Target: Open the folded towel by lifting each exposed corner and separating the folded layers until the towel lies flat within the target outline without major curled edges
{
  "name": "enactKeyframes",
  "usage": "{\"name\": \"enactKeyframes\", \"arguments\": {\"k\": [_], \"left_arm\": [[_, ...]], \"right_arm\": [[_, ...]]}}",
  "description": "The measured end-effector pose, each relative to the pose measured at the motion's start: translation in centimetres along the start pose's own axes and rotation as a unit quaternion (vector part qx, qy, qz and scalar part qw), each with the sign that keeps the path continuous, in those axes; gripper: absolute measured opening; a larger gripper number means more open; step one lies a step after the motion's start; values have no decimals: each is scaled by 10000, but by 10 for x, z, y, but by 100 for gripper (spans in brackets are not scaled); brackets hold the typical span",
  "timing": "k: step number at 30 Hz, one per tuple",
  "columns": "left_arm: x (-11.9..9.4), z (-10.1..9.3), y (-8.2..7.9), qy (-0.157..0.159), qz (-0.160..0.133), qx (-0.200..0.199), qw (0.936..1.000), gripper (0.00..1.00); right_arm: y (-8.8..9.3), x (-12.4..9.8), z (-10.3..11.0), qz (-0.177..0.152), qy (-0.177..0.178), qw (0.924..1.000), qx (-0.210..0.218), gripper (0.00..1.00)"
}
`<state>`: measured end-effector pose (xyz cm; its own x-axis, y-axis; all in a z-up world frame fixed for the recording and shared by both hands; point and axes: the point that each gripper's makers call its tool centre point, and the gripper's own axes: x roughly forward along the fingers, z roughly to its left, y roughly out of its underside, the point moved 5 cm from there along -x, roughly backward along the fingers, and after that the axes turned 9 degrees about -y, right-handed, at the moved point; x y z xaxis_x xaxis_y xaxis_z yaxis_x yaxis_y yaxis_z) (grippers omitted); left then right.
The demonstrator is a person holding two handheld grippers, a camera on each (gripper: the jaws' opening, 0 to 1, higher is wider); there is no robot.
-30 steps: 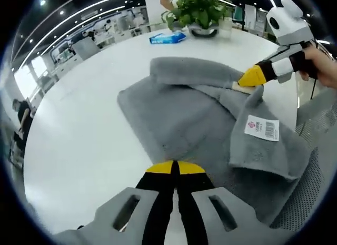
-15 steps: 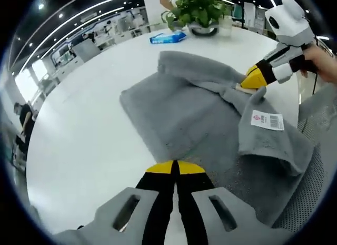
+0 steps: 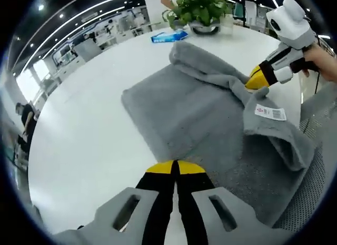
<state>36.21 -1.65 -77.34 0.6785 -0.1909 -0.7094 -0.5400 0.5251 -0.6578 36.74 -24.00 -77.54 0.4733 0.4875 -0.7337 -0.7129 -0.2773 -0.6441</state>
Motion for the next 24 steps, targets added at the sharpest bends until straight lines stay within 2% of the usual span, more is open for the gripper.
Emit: {"name": "enactKeyframes", "arguments": {"k": [3, 24], "left_arm": [[0, 2, 0, -64, 15, 36, 10000, 0], [-2, 16, 7, -308, 64, -19, 9995, 0]], "right_arm": [[3, -1, -3, 79, 67, 9999, 3, 1], [7, -6, -12, 65, 130, 9998, 170, 1]]}}
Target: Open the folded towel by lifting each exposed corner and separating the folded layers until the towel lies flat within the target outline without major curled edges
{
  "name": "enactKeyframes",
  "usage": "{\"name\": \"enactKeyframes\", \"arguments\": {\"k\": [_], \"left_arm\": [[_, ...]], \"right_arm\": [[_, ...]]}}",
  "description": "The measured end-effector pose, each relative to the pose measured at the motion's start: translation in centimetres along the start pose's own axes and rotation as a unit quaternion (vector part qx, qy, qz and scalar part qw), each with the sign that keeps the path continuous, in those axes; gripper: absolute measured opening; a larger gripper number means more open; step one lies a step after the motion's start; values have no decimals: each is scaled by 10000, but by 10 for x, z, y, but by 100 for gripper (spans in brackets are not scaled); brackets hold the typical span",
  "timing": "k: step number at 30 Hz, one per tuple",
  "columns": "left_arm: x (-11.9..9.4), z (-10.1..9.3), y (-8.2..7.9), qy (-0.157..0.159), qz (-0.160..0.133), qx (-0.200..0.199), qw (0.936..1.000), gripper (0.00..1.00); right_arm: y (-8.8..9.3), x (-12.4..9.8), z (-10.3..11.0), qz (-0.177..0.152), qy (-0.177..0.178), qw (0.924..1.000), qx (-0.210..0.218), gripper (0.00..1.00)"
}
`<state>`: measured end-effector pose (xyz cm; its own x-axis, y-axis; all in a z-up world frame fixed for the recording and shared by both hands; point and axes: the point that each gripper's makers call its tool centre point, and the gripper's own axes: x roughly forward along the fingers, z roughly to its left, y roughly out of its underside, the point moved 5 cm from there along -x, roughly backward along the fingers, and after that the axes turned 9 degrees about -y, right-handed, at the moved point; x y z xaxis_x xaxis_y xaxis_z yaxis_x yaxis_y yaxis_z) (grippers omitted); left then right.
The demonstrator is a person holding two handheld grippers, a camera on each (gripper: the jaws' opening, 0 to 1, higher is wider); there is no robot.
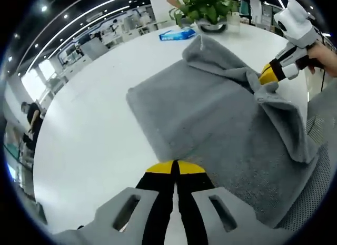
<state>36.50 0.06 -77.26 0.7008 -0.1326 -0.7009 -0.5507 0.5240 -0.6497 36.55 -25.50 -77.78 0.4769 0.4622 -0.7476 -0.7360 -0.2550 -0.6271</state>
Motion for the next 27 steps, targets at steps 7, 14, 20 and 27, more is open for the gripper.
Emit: {"name": "enactKeyframes", "arguments": {"k": [7, 14, 20, 27], "left_arm": [[0, 8, 3, -95, 42, -101, 9999, 0], [0, 13, 5, -151, 66, -165, 9997, 0], [0, 17, 8, -202, 87, -218, 9995, 0], [-1, 20, 9, -204, 84, -295, 9993, 0]], "right_arm": [[1, -2, -4, -4, 54, 10000, 32, 1], [1, -4, -8, -10, 109, 9999, 62, 1], [2, -6, -12, -19, 168, 9998, 89, 1], [2, -7, -16, -28, 242, 9997, 51, 1]]}}
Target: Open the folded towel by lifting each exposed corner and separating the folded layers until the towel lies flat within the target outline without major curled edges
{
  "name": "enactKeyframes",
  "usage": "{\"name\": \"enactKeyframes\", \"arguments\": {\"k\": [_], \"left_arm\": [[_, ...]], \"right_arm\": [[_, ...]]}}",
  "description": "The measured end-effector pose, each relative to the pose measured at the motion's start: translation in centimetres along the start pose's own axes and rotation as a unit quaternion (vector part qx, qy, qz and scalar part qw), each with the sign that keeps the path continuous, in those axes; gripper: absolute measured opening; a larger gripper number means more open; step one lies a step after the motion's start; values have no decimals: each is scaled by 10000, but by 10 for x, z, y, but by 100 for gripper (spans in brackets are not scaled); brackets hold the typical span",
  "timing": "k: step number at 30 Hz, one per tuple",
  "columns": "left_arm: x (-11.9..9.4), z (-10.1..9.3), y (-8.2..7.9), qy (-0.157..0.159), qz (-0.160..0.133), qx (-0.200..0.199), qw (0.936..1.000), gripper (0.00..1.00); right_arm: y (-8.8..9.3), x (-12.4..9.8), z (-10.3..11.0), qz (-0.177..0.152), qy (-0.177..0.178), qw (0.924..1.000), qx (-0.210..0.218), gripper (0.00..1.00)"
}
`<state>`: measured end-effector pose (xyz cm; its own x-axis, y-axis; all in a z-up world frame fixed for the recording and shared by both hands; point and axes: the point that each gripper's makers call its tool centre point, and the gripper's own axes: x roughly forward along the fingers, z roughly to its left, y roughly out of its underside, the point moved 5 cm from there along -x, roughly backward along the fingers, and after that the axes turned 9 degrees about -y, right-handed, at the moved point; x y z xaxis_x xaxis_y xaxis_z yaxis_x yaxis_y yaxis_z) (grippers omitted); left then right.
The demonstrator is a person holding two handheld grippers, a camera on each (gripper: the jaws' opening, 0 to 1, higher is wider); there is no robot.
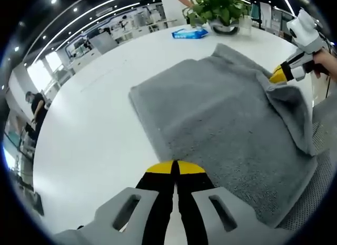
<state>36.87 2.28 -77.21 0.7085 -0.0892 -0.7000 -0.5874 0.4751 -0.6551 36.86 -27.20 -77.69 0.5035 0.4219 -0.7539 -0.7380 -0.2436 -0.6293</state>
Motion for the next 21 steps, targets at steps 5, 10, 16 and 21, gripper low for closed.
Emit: {"name": "enactKeyframes", "arguments": {"k": [5, 10, 16, 21], "left_arm": [[0, 3, 1, -39, 11, -19, 10000, 0], [1, 6, 2, -80, 27, -57, 9999, 0], [1, 9, 4, -122, 40, -88, 9999, 0], [1, 10, 4, -169, 53, -71, 9998, 0]], "right_arm": [[0, -1, -4, -18, 70, 10000, 21, 1], [1, -1, -7, -15, 127, 9999, -26, 2], [1, -2, -8, -20, 162, 9999, -32, 2], [1, -2, -10, -21, 199, 9998, -59, 2]]}}
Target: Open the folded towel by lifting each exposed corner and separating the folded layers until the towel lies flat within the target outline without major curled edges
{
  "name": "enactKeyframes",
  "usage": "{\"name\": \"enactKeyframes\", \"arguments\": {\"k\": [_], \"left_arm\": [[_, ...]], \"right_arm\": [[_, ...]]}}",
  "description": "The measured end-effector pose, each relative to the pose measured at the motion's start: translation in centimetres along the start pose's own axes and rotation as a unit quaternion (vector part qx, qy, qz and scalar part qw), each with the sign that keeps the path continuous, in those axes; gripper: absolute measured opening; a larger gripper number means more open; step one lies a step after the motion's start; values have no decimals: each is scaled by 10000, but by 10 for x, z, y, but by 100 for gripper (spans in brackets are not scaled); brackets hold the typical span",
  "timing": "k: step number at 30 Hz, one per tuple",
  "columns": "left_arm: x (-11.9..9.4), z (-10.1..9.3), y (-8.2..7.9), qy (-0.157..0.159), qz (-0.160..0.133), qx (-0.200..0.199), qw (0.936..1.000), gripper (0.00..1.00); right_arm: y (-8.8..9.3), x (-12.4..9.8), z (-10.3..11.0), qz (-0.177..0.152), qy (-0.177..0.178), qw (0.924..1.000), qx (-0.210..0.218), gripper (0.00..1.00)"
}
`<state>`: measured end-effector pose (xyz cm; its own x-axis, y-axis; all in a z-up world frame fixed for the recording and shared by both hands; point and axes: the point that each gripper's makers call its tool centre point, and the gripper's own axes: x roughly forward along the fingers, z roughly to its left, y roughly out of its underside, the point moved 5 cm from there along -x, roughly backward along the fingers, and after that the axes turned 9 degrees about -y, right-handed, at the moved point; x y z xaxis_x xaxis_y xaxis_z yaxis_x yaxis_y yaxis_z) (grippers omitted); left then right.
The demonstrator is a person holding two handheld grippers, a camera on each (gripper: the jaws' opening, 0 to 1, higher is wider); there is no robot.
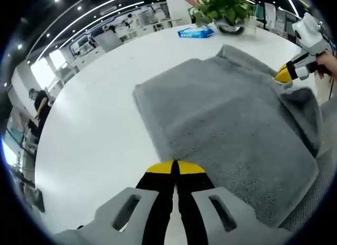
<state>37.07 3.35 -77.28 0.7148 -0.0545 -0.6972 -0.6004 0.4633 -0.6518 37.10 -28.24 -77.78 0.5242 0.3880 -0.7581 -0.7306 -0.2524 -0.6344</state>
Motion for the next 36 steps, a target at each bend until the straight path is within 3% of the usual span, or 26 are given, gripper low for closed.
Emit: {"name": "enactKeyframes", "arguments": {"k": [36], "left_arm": [[0, 10, 4, -284, 142, -175, 9993, 0]], "right_arm": [[1, -3, -5, -28, 80, 9999, 95, 3]]}}
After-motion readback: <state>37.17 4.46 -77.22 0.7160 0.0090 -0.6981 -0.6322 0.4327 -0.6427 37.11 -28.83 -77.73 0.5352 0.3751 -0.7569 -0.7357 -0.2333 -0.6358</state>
